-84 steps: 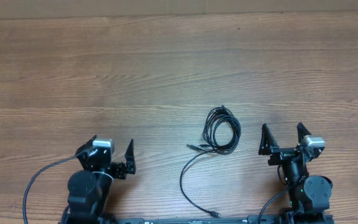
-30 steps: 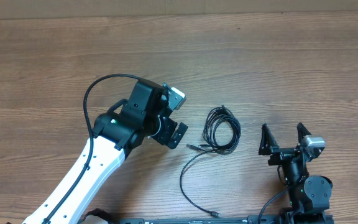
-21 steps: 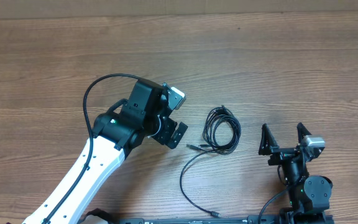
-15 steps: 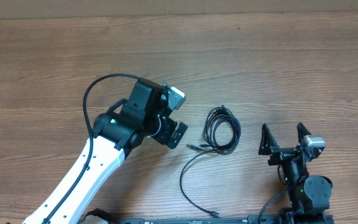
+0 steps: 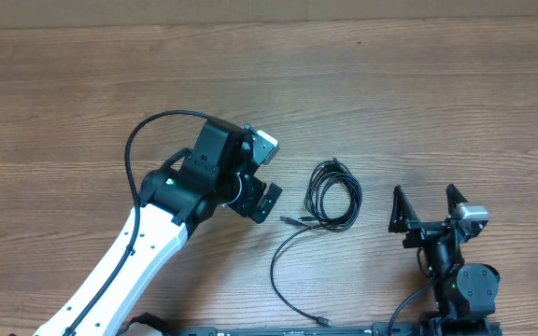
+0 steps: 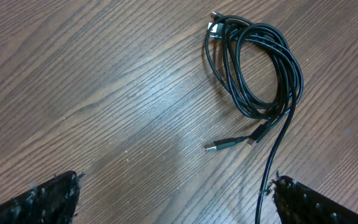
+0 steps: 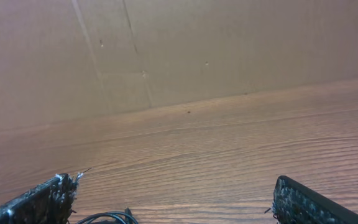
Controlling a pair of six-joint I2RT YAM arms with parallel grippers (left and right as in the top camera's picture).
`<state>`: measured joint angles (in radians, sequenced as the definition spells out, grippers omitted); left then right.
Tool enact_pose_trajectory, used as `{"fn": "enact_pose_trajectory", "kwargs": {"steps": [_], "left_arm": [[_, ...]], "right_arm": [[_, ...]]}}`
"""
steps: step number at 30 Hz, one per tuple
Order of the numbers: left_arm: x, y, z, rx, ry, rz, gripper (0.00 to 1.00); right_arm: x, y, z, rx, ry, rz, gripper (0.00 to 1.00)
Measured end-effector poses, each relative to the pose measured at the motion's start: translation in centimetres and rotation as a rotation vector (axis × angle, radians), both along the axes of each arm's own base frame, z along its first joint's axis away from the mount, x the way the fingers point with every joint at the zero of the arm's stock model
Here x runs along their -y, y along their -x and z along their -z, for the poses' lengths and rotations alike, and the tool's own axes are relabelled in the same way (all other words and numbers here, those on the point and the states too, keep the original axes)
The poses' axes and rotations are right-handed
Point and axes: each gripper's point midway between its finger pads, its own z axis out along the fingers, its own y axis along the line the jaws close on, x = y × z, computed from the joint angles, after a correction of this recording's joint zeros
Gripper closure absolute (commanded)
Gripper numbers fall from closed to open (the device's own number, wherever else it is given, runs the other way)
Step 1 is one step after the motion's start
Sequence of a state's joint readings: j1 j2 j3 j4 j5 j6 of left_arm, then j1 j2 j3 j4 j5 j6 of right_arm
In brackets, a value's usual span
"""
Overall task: Untangle cables
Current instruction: 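Swing the left gripper forward and right toward the black cable coil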
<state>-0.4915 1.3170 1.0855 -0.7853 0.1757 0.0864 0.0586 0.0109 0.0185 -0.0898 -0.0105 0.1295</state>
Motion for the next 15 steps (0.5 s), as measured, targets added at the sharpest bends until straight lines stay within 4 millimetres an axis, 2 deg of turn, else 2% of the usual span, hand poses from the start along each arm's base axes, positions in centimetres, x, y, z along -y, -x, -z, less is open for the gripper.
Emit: {"fn": "enact_pose_trajectory", "kwargs": {"steps": [15], "left_arm": [[0.05,-0.09,-0.06,0.004,0.002,0.0,0.0]], "right_arm": [[0.0,0.0,0.0,0.0,0.0,0.0,0.0]]}}
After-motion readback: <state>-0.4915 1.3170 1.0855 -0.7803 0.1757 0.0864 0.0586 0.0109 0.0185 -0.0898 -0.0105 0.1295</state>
